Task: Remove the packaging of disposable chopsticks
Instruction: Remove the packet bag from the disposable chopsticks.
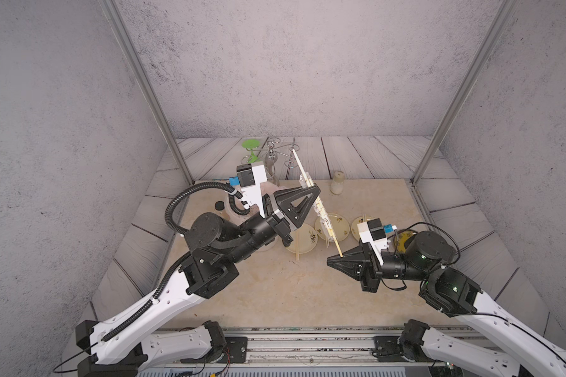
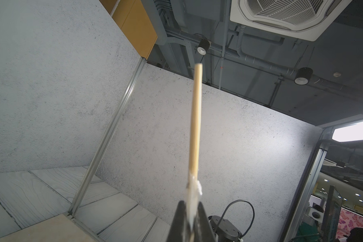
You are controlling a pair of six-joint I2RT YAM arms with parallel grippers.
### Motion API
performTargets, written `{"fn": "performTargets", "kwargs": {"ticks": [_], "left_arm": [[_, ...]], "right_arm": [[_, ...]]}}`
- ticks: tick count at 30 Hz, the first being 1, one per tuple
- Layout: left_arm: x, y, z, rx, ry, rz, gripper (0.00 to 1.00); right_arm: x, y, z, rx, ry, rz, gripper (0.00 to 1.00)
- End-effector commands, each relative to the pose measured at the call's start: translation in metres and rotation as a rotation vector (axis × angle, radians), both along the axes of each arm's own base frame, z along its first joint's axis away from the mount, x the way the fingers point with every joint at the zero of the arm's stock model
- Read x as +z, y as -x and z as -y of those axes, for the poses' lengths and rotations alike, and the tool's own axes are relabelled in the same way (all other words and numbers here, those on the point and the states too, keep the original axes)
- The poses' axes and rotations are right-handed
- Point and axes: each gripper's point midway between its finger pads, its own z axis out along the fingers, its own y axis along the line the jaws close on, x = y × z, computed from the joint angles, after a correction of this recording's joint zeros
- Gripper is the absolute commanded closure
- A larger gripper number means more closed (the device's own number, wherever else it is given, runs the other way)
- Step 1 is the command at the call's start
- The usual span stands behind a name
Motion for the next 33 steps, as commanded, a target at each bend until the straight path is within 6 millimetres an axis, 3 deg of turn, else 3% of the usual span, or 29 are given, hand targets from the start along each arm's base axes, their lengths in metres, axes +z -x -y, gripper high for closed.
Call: {"fn": "performTargets", "kwargs": {"ticks": [1,18,33], "left_arm": [[-0.092,0.002,0.053,-0.165,-0.272,-0.165,1.00],[-0.148,0.005,0.060,-0.185,-0.469,-0.216,1.00],[-0.176,0.013,0.070,-0.263,-0.483,-0.292,1.00]], "right_arm": [[0.070,0.002,0.014,-0.051,-0.210,0.175,1.00],[0.081,0.002,0.027,-0.112,-0.234,0.214,1.00],[0.090,-0.002,0.034,-0.166,-0.267,0.233,1.00]]}}
